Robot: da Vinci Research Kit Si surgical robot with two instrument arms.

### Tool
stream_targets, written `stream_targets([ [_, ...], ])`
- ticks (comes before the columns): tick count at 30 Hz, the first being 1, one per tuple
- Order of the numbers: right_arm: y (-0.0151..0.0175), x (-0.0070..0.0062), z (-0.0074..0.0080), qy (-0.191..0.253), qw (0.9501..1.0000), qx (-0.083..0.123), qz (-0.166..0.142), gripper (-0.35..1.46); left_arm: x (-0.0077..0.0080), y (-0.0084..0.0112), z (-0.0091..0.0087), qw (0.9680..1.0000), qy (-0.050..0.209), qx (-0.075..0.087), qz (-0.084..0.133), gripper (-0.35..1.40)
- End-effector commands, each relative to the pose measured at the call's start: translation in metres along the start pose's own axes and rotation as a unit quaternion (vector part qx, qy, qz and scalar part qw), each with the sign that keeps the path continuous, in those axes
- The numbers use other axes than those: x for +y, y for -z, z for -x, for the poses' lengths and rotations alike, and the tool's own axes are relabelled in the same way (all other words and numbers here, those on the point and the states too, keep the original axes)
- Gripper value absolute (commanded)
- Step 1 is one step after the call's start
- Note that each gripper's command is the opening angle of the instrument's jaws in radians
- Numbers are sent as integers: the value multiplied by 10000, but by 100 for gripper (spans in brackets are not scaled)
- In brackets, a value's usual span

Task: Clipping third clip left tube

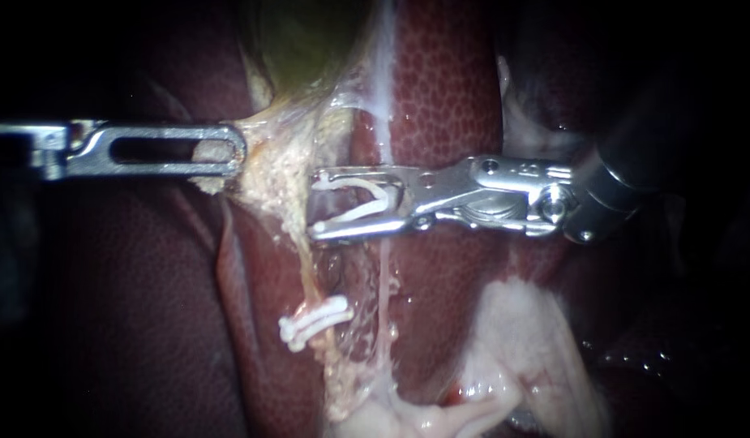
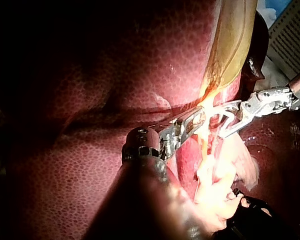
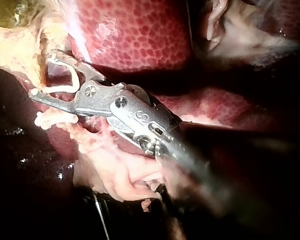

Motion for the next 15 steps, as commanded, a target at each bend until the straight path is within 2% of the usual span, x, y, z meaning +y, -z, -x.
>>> stream_targets([
  [1, 1, -1, 1, -21, 10000, 0, -44, 51, 0, 0, 0, 10000, 0, 2, 1, -35],
  [8, -6, -7, 12, -152, 9996, 13, -217, 53, 0, 0, 0, 10000, 1, 1, 1, -35],
  [15, -26, -13, 33, -293, 9987, -64, -418, 53, 0, 0, 0, 10000, 1, 1, 1, -35],
])
